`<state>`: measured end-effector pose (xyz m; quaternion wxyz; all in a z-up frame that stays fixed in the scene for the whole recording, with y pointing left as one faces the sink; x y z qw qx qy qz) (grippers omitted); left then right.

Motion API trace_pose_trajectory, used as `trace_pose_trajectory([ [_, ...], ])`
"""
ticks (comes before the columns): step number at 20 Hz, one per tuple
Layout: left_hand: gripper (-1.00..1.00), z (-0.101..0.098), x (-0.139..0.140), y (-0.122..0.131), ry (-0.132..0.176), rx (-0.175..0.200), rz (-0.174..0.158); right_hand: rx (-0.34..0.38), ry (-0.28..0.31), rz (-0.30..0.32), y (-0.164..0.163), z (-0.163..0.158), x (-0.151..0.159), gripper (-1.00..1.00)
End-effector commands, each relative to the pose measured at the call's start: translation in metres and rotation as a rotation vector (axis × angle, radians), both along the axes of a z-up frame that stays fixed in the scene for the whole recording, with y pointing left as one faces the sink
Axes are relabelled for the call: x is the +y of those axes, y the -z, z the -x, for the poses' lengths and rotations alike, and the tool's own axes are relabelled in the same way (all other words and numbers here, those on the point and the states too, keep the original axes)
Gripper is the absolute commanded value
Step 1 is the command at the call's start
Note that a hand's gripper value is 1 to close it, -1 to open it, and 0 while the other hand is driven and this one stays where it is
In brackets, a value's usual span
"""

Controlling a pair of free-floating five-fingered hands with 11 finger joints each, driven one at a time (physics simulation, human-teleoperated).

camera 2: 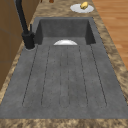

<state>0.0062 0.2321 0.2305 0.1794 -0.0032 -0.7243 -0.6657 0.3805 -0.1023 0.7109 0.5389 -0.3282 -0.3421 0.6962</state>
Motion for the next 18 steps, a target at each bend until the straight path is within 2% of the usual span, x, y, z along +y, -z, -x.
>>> trace_pose_trajectory([
  [1,0.0,0.0,0.0,0.0,0.0,0.0,0.0,0.063,0.0,-0.043,0.011,-0.015,-0.014,-1.0],
  [4,0.0,0.0,0.0,0.0,0.0,0.0,0.0,0.06,0.009,-0.057,0.018,-0.018,-0.02,-1.0],
  [10,0.0,0.0,0.0,0.0,0.0,0.0,0.0,0.035,0.011,-0.017,0.033,-0.031,-0.023,-1.0],
  [18,0.0,0.0,0.0,0.0,0.0,0.0,0.0,0.086,0.025,0.001,0.051,-0.053,-0.021,-1.0],
])
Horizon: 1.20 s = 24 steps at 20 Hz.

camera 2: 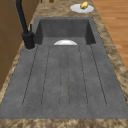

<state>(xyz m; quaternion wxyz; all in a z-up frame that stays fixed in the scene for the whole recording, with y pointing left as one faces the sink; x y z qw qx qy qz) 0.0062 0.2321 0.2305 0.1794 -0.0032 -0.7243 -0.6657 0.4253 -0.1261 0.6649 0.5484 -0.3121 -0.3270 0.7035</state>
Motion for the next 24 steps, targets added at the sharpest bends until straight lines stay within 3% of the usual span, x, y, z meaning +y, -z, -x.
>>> trace_pose_trajectory([
  [1,0.0,0.0,0.0,0.0,0.0,0.0,0.0,0.043,0.022,0.0,0.007,-0.011,0.003,-1.0],
  [11,0.0,0.0,0.0,0.0,0.0,0.0,0.0,0.049,0.02,-0.002,0.018,-0.04,0.007,-1.0],
  [16,0.0,0.0,0.0,0.0,0.0,0.0,0.0,0.013,0.044,-0.051,0.001,-0.034,0.005,-1.0],
  [24,0.0,0.0,0.0,0.0,0.0,0.0,0.0,0.037,0.022,-0.017,-0.006,-0.037,0.004,-1.0],
])
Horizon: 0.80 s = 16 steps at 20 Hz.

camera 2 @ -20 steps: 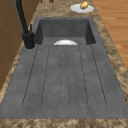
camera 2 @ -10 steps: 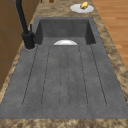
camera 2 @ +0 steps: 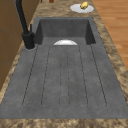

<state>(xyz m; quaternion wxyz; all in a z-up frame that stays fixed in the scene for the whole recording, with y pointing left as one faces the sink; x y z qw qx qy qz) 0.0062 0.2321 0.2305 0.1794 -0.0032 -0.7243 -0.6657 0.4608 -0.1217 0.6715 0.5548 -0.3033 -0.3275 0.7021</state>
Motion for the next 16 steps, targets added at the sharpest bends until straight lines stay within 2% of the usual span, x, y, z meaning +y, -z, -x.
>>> trace_pose_trajectory([
  [1,0.0,0.0,0.0,0.0,0.0,0.0,0.0,0.023,0.017,0.0,0.0,-0.002,0.0,-1.0],
  [16,0.0,0.0,0.0,0.0,0.0,0.0,0.0,0.065,0.008,0.004,0.022,-0.027,0.002,-1.0],
])
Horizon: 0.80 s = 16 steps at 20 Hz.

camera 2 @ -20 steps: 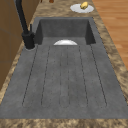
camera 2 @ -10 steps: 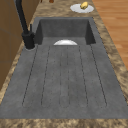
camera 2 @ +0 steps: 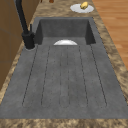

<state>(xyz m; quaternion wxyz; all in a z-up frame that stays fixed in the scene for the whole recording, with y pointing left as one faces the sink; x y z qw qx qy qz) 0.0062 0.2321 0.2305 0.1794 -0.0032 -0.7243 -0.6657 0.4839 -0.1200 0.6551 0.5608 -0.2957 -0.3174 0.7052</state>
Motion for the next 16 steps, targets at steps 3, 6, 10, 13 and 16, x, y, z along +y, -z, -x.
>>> trace_pose_trajectory([
  [3,0.0,0.0,0.0,0.0,0.0,0.0,0.0,0.055,0.004,0.0,0.014,-0.011,0.0,-1.0],
  [6,0.0,0.0,0.0,0.0,0.0,0.0,0.0,0.073,0.01,0.008,0.025,-0.017,0.001,-1.0],
  [10,0.0,0.0,0.0,0.0,0.0,0.0,0.0,0.099,0.026,0.022,0.041,-0.023,0.007,-1.0],
  [13,0.0,0.0,0.0,0.0,0.0,0.0,0.0,0.114,0.032,0.025,0.053,-0.026,0.009,-1.0],
  [16,0.0,0.0,0.0,0.0,0.0,0.0,0.0,0.122,0.045,0.039,0.059,-0.025,0.015,-1.0],
])
